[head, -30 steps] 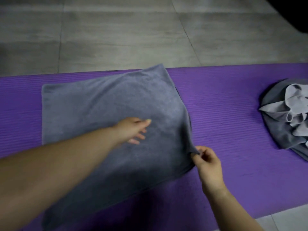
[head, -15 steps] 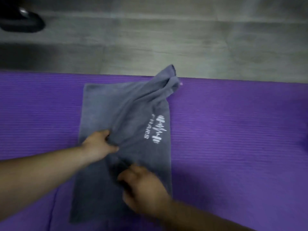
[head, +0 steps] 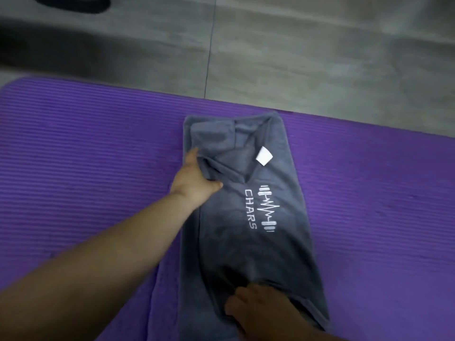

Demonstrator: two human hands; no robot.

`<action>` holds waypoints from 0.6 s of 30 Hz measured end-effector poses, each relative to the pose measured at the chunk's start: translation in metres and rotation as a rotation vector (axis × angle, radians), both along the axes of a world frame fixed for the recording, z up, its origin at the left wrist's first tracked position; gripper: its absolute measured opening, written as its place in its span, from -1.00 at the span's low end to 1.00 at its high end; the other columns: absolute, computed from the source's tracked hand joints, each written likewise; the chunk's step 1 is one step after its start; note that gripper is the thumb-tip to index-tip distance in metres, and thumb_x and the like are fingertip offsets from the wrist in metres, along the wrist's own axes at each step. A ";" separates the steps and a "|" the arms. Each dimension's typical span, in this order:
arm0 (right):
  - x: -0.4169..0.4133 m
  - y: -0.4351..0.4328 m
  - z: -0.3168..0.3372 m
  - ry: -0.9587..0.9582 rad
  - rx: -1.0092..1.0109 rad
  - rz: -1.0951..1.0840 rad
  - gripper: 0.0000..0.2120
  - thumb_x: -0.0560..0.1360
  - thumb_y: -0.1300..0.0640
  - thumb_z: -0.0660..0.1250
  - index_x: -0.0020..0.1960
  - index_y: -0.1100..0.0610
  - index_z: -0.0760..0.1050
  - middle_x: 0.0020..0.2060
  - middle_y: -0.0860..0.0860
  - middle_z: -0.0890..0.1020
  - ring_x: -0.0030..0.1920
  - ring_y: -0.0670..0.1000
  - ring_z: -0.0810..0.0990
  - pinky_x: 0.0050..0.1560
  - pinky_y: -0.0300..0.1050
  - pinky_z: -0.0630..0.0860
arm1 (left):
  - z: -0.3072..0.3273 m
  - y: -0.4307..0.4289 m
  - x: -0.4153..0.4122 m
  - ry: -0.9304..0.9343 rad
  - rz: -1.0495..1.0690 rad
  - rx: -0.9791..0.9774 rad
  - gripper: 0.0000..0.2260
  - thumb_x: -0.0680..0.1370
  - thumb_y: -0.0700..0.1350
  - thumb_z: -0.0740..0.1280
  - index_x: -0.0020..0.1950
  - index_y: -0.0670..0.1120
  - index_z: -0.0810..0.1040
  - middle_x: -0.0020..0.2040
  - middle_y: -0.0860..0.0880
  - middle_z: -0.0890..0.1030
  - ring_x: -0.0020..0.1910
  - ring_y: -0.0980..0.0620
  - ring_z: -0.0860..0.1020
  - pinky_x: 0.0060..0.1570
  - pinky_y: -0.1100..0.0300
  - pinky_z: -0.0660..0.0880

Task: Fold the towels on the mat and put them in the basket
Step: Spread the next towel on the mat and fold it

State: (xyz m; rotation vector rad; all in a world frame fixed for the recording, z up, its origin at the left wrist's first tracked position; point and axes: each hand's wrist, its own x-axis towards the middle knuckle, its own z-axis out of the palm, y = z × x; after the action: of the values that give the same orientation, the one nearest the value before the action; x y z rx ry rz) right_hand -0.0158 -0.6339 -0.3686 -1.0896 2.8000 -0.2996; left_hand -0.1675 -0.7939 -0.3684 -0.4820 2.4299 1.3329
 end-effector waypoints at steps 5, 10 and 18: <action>0.022 -0.044 -0.023 0.007 -0.110 -0.258 -0.75 0.16 0.05 0.07 -0.36 0.00 0.52 -0.61 -0.12 0.48 -0.59 -0.11 0.45 -0.55 -0.41 0.33 | -0.008 0.016 0.002 0.084 -0.099 -0.263 -0.33 0.42 -0.03 0.41 0.45 0.04 0.17 0.40 -0.12 0.22 0.38 -0.16 0.24 0.29 0.08 0.26; 0.047 -0.049 -0.023 -0.019 -0.077 -0.374 -0.73 0.15 0.05 0.06 -0.15 0.02 0.31 -0.50 -0.12 0.56 -0.48 -0.07 0.54 -0.47 -0.39 0.38 | -0.012 0.009 -0.021 0.261 0.327 0.058 -0.81 0.40 -0.14 0.37 -0.08 -0.24 0.56 -0.09 -0.17 0.56 -0.09 0.01 0.53 -0.13 0.28 0.32; 0.055 -0.081 -0.009 -0.082 0.026 -0.461 -0.74 0.14 -0.01 0.12 -0.44 0.02 0.56 -0.52 -0.11 0.54 -0.51 -0.11 0.52 -0.51 -0.39 0.37 | -0.004 -0.038 -0.077 0.135 0.292 0.025 -0.80 0.44 -0.11 0.38 0.04 -0.08 0.50 0.08 -0.05 0.55 0.08 0.05 0.50 0.12 0.27 0.43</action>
State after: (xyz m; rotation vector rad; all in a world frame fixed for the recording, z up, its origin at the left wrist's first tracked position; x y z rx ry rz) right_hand 0.0394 -0.7152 -0.3781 -0.4008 2.9366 -0.3384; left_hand -0.2447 -0.8323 -0.3727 -0.7893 2.5201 1.5554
